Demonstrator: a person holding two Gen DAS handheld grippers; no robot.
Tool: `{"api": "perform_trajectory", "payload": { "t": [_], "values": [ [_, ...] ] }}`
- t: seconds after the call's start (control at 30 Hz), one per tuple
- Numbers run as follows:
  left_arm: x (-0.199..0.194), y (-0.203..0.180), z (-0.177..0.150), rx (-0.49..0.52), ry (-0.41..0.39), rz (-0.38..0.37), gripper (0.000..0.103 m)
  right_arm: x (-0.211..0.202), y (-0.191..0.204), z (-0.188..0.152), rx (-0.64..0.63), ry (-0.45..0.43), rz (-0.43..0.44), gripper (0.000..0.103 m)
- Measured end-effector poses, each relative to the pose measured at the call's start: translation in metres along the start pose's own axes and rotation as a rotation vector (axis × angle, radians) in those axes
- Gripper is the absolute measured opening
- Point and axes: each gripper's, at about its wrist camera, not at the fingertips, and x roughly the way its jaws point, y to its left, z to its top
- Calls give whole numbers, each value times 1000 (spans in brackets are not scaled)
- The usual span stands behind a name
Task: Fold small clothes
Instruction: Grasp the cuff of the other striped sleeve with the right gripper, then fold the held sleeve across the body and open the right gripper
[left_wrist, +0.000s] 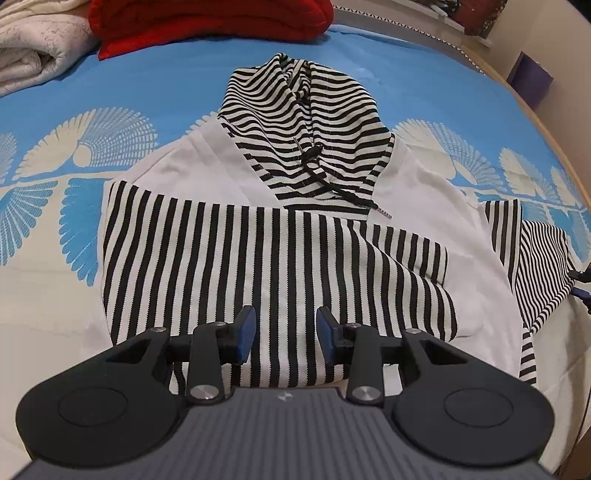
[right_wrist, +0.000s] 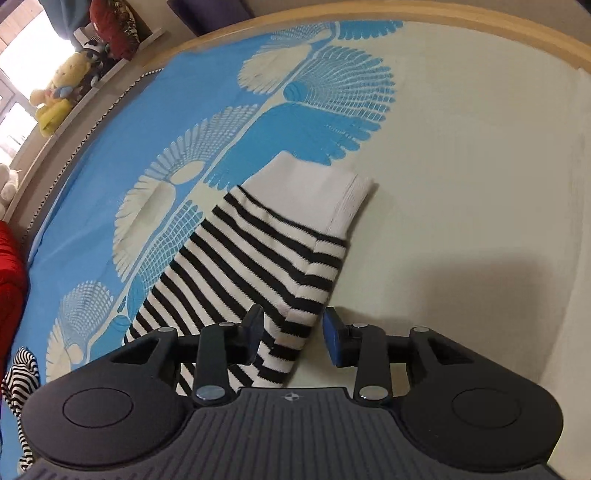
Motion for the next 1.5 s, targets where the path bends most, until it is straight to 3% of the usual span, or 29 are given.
{"api": "perform_trajectory", "payload": {
  "t": [0.07, 0.1, 0.13, 0.17, 0.3, 0.37, 0.43, 0.53, 0.7, 0.77, 0.93, 1.07, 1.23, 1.37, 1.43, 1.5],
  "values": [
    [0, 0, -1, 0, 0, -2, 40, -1, 2, -3, -6, -22, 4, 37],
    [0, 0, -1, 1, 1, -1, 40, -2, 3, -3, -4, -28, 5, 30],
    [1, 0, -1, 1, 2, -2, 40, -3, 2, -3, 7, -36, 9, 12],
    [1, 0, -1, 2, 3, -3, 40, -6, 0, -4, 23, -43, 9, 3],
    [-1, 2, 0, -8, -1, -4, 40, -31, -13, -7, 168, -132, -58, 3],
    [-2, 3, 2, -16, -6, -7, 40, -36, -18, -10, 224, -126, -84, 3],
    [-4, 4, 2, -19, -9, -7, 40, -31, -22, -12, 238, -103, -97, 10],
    [-5, 7, 2, -22, -10, -6, 40, -21, -29, -14, 252, -79, -88, 9],
    [-7, 12, 1, -23, -13, 3, 40, -18, -27, -11, 233, -100, -59, 11],
    [-9, 17, 1, -28, -15, 9, 40, -21, -24, -11, 221, -120, -83, 6],
    [-18, 41, 5, -84, -36, 31, 40, -54, 30, -13, 99, -261, -94, 5],
    [-30, 67, 5, -145, -51, 42, 40, -91, 102, -34, -64, -368, 18, 5],
    [-46, 103, 4, -212, -71, 51, 40, -128, 209, -110, -386, -394, 261, 5],
    [-56, 130, 5, -281, -84, 45, 40, -147, 282, -209, -636, -245, 580, 7],
    [-58, 141, 5, -308, -84, 43, 40, -142, 302, -260, -677, -37, 740, 9],
    [-59, 149, 4, -336, -82, 38, 40, -130, 317, -299, -722, 211, 758, 13]
  ]
}}
